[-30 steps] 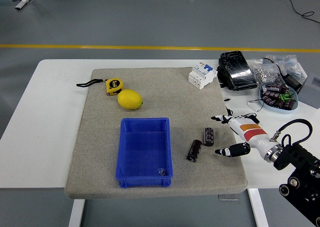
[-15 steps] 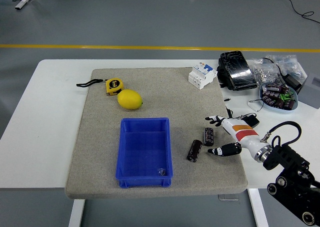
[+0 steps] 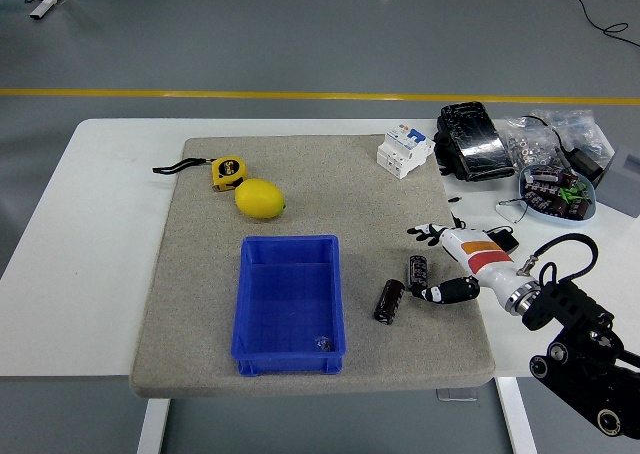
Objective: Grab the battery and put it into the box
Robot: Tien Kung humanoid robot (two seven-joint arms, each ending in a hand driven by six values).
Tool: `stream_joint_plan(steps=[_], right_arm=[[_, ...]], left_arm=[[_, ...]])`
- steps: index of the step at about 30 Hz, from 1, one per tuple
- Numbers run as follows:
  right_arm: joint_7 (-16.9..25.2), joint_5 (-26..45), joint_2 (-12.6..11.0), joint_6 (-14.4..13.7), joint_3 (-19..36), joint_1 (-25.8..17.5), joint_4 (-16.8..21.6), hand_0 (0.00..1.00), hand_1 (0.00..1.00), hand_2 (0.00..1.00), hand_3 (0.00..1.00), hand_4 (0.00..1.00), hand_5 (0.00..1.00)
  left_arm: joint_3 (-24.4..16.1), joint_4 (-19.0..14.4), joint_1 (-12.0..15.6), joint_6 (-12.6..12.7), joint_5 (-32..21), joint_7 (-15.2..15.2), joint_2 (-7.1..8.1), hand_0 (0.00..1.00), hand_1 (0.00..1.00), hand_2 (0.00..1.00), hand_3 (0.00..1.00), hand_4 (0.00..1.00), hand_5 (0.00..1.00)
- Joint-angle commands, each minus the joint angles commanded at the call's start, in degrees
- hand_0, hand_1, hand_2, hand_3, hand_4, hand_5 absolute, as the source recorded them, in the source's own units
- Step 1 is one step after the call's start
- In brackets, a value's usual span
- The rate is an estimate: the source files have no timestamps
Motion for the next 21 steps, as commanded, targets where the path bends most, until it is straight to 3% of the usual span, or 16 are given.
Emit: stream_joint_plan(steps=[16,17,21], right_arm=[[2.1,3.6,1.4,-1.6,-3.9,2.1,-4.6,0.672,0.642,0.719,0.794,0.998,0.230],[2.3,3.7,1.4,-1.8,-4.0,2.2,-4.8,0.624,0.614,0.694,0.770,0.956,0.214],[2.6,3.8,1.6,-2.6,-4.4,2.3,-5.0,0.624,0.614,0.694,0.770,0.956,0.214]], left_arm=[[-0.5,-0.1,-0.1,0.1,0.8,0.3,-0.03,0.610,0.644,0.721,0.596,0.649,0.615],[-0.5,-0.1,-0.1,0.1,0.9,0.3,-0.03,0.610,0.643,0.720,0.596,0.649,0.613],[-0.6,-0.1,-0.2,0.1,1.1,0.4,-0.03,0.610,0.643,0.720,0.596,0.649,0.613]])
